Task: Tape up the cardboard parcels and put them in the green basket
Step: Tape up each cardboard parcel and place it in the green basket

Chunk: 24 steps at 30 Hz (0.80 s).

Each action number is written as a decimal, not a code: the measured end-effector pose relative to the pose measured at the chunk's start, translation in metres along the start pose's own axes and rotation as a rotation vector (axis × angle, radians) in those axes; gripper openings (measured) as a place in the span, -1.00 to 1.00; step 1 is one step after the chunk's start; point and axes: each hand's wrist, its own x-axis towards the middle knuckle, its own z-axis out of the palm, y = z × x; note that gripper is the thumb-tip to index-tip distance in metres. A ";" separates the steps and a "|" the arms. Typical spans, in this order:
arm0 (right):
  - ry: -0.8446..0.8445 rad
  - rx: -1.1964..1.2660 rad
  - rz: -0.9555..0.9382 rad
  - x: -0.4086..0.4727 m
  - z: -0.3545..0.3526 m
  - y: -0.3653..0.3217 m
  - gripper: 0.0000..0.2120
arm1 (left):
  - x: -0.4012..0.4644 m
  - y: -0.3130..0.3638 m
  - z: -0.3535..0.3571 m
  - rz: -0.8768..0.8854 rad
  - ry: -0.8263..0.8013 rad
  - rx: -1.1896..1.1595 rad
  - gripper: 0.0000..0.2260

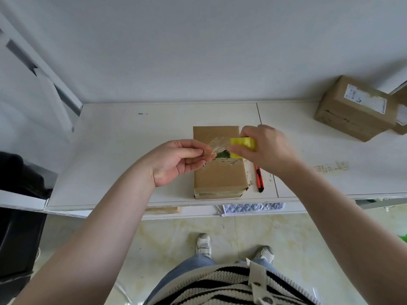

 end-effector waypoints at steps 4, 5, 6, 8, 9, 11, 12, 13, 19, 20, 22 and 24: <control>0.070 -0.029 0.085 0.002 0.003 -0.007 -0.55 | 0.002 0.003 0.003 -0.001 -0.015 0.010 -0.66; 0.083 -0.032 0.104 0.002 0.003 -0.009 -0.52 | 0.003 0.003 0.004 0.005 -0.015 0.027 -0.67; 0.099 -0.035 0.116 0.003 0.004 -0.011 -0.49 | 0.004 0.003 0.006 0.014 -0.011 0.036 -0.70; 0.141 -0.039 0.120 0.002 0.006 -0.014 -0.48 | 0.008 0.002 0.010 0.024 0.011 0.029 -0.76; 0.162 -0.044 0.121 0.002 0.008 -0.014 -0.47 | 0.009 0.002 0.012 0.026 0.024 0.022 -0.83; 0.181 -0.070 0.138 0.003 0.009 -0.013 -0.44 | 0.011 0.001 0.014 0.032 0.043 0.022 -0.91; 0.181 -0.085 0.151 0.003 0.010 -0.011 -0.43 | 0.012 0.002 0.015 0.032 0.050 0.038 -0.89; 0.177 -0.095 0.163 0.004 0.010 -0.011 -0.43 | 0.013 0.002 0.015 0.036 0.062 0.071 -0.88; 0.218 -0.101 0.132 0.009 0.008 -0.011 -0.43 | 0.017 0.008 0.017 0.043 0.147 0.285 -0.81; 0.225 -0.102 0.116 0.010 0.008 -0.010 -0.42 | 0.017 0.009 0.016 0.035 0.155 0.302 -0.80; 0.225 -0.117 0.075 0.012 0.006 -0.007 -0.40 | 0.017 0.012 0.016 0.034 0.178 0.377 -0.78; 0.239 -0.129 0.022 0.013 0.006 -0.005 -0.40 | 0.017 0.014 0.015 0.058 0.206 0.506 -0.78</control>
